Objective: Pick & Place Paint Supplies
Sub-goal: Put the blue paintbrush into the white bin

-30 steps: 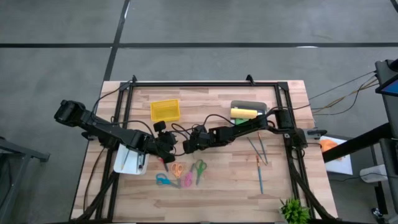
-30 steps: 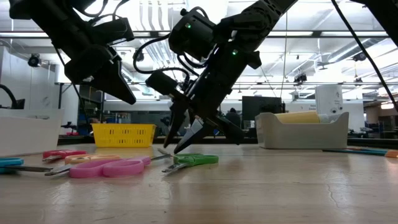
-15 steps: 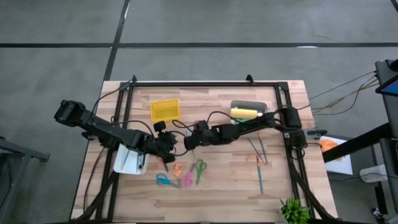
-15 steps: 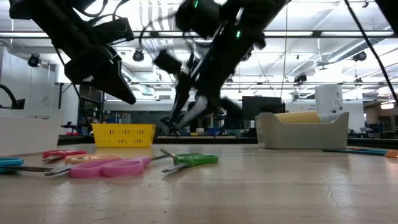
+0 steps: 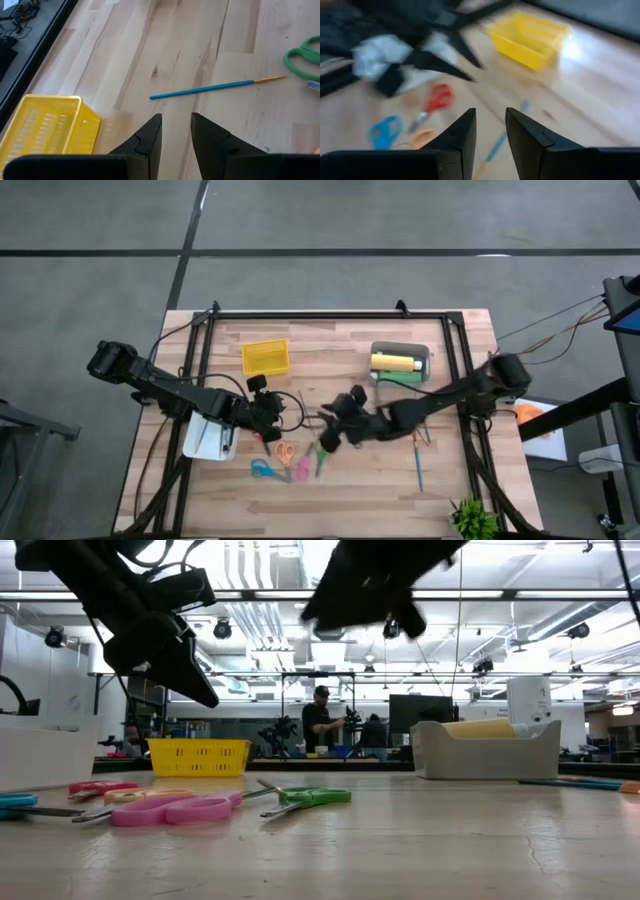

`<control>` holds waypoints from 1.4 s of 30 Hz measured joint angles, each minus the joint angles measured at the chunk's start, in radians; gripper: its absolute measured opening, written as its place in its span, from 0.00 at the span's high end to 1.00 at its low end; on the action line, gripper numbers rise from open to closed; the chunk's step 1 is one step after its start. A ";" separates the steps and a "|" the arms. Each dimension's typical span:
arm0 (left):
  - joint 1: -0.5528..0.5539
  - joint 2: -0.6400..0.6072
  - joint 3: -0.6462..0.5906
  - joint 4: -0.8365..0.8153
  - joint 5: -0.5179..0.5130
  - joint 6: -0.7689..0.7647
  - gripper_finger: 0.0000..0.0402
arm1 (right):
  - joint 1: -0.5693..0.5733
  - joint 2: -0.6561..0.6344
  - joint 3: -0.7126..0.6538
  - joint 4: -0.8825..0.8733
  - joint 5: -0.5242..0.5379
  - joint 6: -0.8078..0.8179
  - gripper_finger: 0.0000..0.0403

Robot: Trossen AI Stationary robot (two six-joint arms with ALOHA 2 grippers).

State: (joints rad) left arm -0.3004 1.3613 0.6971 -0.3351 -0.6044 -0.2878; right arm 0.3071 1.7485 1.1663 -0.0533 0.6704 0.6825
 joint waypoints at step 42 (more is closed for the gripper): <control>0.001 -0.001 0.000 -0.006 0.000 0.000 0.74 | 0.079 -0.541 -0.672 0.634 -0.129 -0.476 0.75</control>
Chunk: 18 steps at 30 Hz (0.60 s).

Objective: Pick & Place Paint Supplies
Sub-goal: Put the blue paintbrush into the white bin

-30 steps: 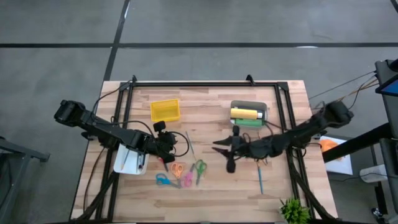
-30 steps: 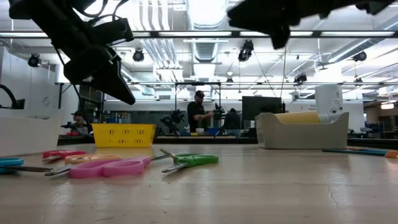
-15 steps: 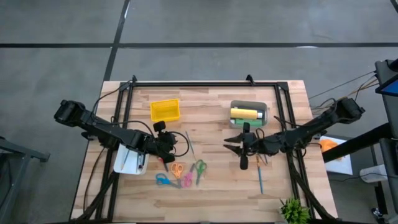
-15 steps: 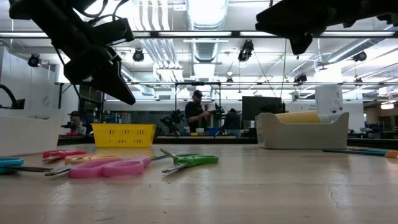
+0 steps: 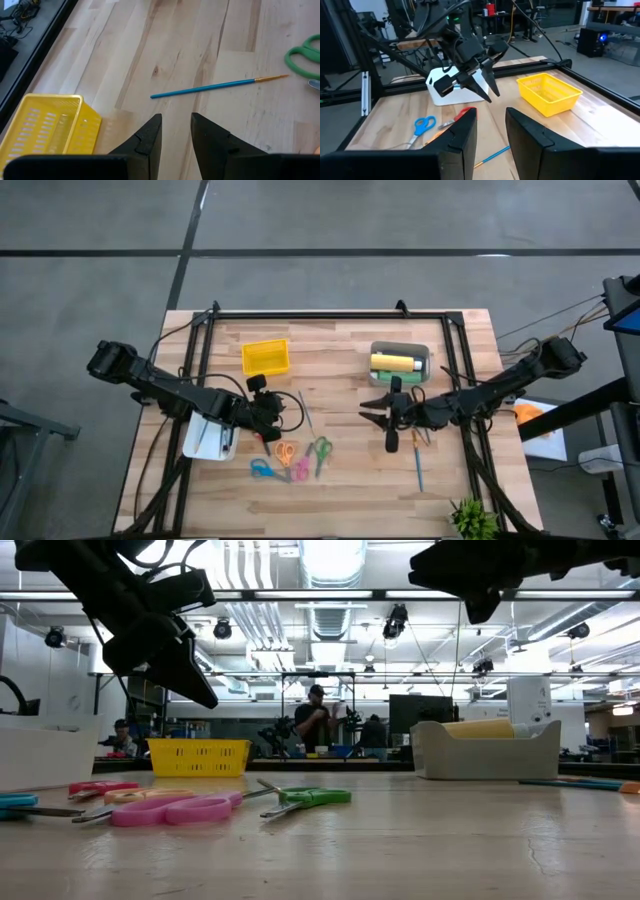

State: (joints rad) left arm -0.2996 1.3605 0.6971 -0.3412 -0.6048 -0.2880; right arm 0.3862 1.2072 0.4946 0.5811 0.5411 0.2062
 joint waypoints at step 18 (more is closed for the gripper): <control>0.000 0.000 0.000 0.014 0.054 -0.322 0.74 | 0.000 0.000 0.002 0.000 0.001 0.000 0.75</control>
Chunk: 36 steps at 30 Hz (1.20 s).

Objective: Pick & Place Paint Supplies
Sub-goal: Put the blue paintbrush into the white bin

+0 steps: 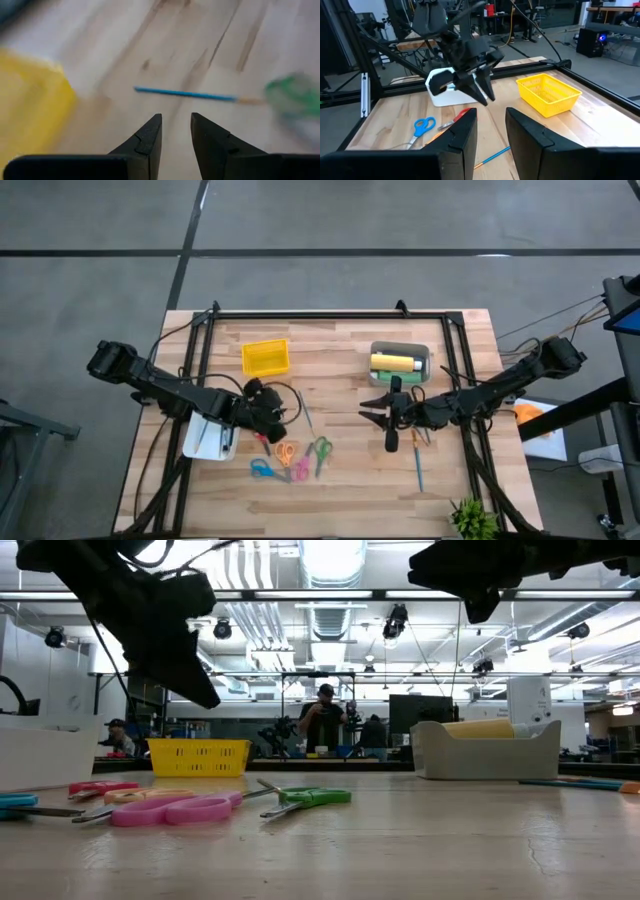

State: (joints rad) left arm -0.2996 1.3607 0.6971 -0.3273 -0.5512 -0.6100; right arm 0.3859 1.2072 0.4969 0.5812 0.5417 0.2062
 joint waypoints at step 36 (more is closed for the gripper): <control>0.296 0.377 0.424 -0.248 0.440 -0.970 0.74 | 0.000 0.000 0.000 -0.001 0.001 0.000 0.75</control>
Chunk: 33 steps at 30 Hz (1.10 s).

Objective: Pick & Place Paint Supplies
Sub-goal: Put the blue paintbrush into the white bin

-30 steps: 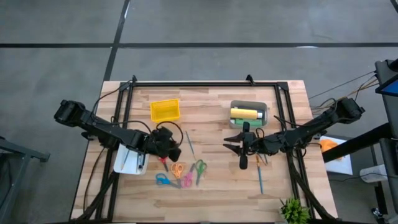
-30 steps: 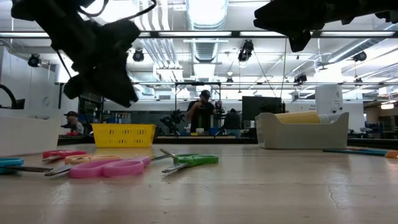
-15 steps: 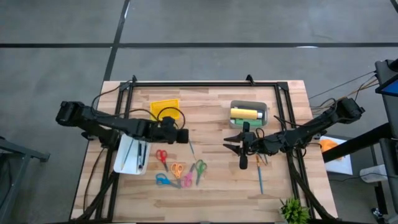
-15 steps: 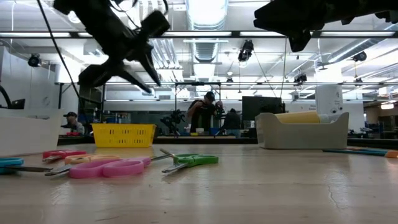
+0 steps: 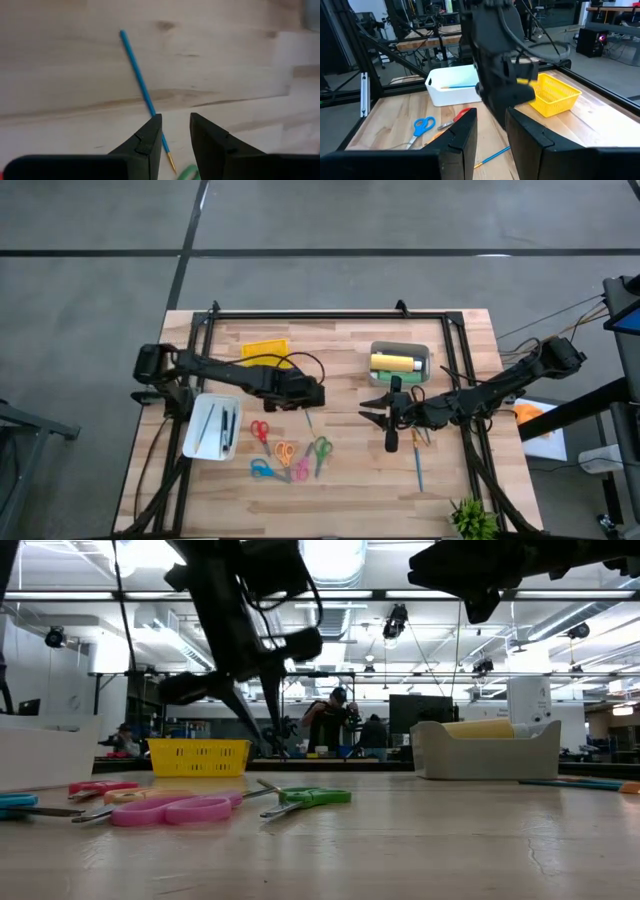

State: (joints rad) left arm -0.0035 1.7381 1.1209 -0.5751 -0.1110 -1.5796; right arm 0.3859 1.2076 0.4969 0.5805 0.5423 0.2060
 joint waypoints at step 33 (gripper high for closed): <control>0.057 0.123 -0.059 0.097 0.062 -0.262 0.74 | -0.001 0.000 0.000 0.000 0.000 0.000 0.75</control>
State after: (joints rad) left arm 0.0540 1.8613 1.0616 -0.4784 -0.0488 -1.8417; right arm 0.3851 1.2076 0.4965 0.5806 0.5423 0.2064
